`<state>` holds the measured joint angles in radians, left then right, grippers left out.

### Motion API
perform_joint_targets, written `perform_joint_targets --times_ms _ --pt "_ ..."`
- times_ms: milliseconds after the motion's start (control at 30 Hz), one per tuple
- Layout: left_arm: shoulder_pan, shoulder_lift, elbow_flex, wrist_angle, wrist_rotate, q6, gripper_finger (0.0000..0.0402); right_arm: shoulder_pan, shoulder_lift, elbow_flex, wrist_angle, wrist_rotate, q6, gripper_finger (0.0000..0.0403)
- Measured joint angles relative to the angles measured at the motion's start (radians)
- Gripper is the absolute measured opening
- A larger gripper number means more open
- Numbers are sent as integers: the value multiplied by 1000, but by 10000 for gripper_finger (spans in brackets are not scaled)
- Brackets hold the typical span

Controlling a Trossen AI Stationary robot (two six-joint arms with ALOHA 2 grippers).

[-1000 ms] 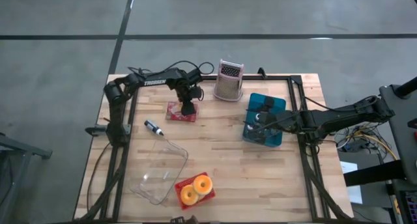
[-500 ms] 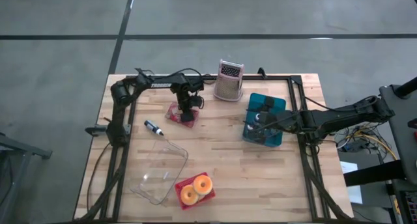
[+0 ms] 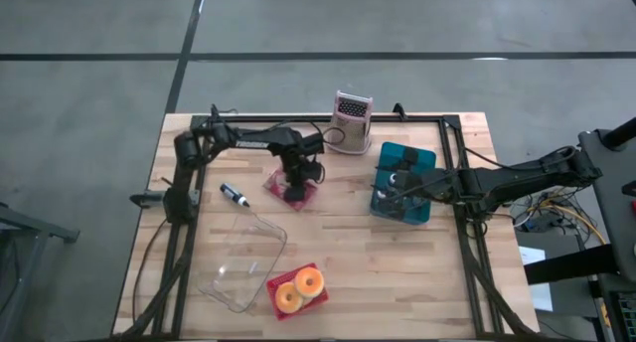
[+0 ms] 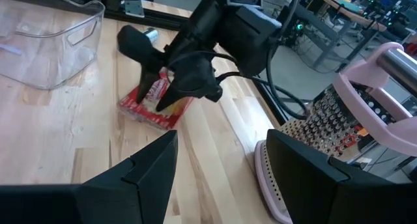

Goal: Pick & Place Food Item
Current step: Put the popcorn bag into the transparent bin

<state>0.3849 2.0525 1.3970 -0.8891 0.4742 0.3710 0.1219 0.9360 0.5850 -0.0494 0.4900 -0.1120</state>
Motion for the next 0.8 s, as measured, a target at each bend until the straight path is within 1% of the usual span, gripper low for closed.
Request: perform_joint_targets --times_ms 233,300,367,467,567,700,800 --pt "-54 0 84 38 4 -7 190 0 0 0 1 0 4 231" --pt "-61 0 112 49 5 -46 190 0 0 0 2 0 5 230" --pt "-67 0 134 72 -13 -121 190 0 0 0 2 0 12 231" --pt "-85 0 149 113 -133 -225 190 0 0 0 2 6 14 230" --pt "-120 0 137 162 -291 -304 190 0 0 0 2 12 23 230" --pt "-179 5 125 174 -507 -433 190 0 0 0 2 42 27 230" --pt "-214 5 121 172 -598 -504 190 0 0 0 2 53 25 230"
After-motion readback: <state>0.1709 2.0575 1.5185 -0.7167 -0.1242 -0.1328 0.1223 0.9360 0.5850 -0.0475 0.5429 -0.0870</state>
